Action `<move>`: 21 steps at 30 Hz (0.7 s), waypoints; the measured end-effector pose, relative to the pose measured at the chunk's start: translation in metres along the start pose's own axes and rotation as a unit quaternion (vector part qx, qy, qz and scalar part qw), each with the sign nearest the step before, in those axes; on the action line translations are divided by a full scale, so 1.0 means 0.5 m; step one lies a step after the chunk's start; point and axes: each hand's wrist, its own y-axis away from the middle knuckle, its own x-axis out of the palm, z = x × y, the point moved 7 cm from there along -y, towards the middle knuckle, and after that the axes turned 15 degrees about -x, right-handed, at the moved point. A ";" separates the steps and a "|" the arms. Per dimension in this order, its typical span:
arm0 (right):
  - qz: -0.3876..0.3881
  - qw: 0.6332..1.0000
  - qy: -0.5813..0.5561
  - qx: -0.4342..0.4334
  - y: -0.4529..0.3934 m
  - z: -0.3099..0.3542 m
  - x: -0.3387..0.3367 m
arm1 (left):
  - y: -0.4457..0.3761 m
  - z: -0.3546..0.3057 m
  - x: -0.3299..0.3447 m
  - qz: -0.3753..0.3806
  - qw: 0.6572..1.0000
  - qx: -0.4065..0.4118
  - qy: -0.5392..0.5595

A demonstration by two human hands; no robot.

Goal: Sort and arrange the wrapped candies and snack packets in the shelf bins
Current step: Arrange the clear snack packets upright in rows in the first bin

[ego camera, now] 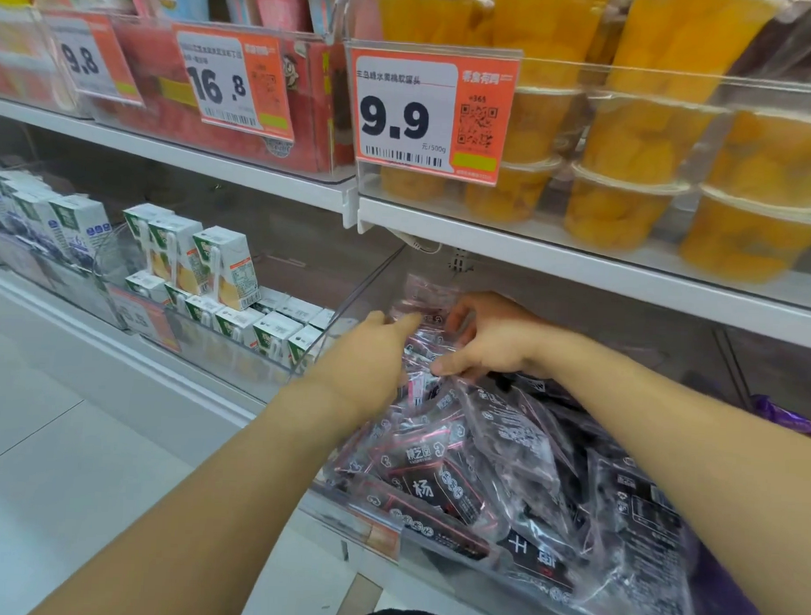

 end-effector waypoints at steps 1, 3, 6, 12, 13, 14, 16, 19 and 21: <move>-0.028 0.999 -0.033 0.007 0.004 0.000 0.001 | -0.006 0.001 -0.001 0.011 1.000 -0.003 0.012; -0.077 0.992 -0.098 0.022 0.012 0.001 0.006 | -0.007 0.004 -0.013 0.020 0.999 -0.007 0.041; -0.130 0.979 -0.157 0.024 0.017 0.013 0.007 | 0.002 0.012 -0.030 -0.020 0.996 -0.006 0.083; -0.106 0.992 -0.060 0.012 0.014 0.029 -0.009 | 0.005 0.013 -0.027 -0.061 0.993 0.002 0.104; -0.070 0.997 -0.017 0.012 0.015 0.031 -0.002 | 0.007 0.014 -0.023 -0.053 0.993 0.004 0.101; -0.045 0.999 0.014 0.009 0.015 0.032 0.006 | 0.010 0.014 -0.018 -0.042 0.995 0.004 0.094; -0.039 0.998 0.041 -0.002 0.011 0.034 0.020 | 0.020 0.014 -0.009 -0.022 0.998 0.001 0.067; -0.030 0.998 0.053 -0.011 0.004 0.038 0.018 | 0.040 0.015 -0.022 -0.030 0.999 -0.001 0.033; 0.017 0.996 0.090 -0.002 0.006 0.042 0.004 | 0.053 0.024 -0.041 -0.036 0.999 -0.008 0.015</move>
